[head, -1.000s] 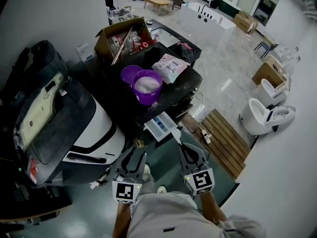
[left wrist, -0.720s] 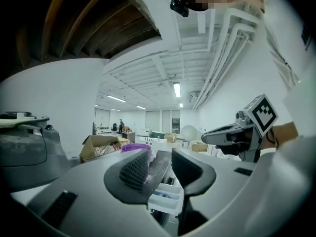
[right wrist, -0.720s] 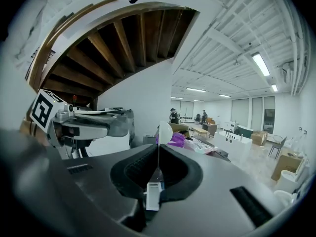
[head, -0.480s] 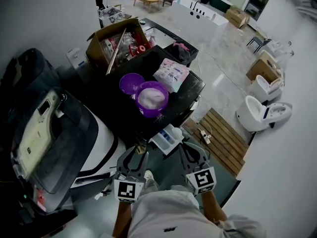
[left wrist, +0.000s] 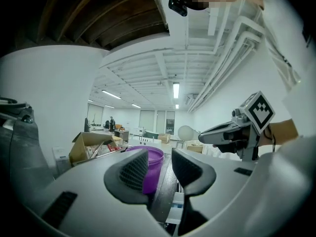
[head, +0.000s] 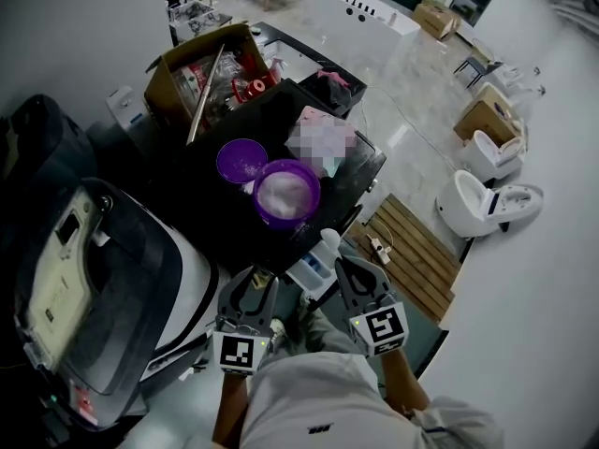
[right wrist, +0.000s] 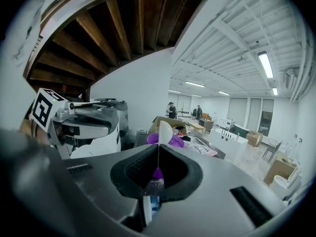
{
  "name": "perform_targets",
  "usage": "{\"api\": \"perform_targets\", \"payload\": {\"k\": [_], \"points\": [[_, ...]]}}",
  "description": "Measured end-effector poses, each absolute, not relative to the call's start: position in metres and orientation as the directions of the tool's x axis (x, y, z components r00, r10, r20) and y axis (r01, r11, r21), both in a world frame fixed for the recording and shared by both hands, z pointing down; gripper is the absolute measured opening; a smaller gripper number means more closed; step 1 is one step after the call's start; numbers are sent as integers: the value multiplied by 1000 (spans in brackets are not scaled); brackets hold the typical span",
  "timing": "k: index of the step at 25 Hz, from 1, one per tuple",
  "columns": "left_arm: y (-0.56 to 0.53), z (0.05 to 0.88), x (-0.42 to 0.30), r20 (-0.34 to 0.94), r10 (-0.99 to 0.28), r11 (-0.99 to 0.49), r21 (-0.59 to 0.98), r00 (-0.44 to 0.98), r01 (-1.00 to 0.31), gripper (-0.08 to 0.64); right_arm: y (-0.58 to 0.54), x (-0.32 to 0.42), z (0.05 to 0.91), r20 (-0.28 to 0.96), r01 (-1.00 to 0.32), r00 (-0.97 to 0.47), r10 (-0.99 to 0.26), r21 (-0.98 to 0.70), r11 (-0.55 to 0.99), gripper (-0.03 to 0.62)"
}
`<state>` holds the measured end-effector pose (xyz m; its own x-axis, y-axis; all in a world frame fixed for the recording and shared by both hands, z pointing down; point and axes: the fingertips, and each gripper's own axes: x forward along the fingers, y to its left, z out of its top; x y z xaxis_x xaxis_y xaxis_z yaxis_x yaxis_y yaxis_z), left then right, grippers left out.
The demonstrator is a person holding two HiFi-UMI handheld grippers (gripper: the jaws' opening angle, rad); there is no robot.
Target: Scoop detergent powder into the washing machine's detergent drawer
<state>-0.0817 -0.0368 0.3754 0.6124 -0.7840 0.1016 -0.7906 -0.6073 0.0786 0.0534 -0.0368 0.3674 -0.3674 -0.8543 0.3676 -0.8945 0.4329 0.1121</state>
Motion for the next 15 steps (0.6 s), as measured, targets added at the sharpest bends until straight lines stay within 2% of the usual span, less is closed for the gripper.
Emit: {"api": "perform_targets", "payload": {"k": [8,15], "points": [[-87,384,-77,127,-804,-575,81,581,-814,158,-95,66,371,419,-862,-384,-823,156,482,8],[-134,396,-63,186,-829,-521,83,527,-850,158,-149,75,396,538,-792,-439,-720,146,593,8]]}}
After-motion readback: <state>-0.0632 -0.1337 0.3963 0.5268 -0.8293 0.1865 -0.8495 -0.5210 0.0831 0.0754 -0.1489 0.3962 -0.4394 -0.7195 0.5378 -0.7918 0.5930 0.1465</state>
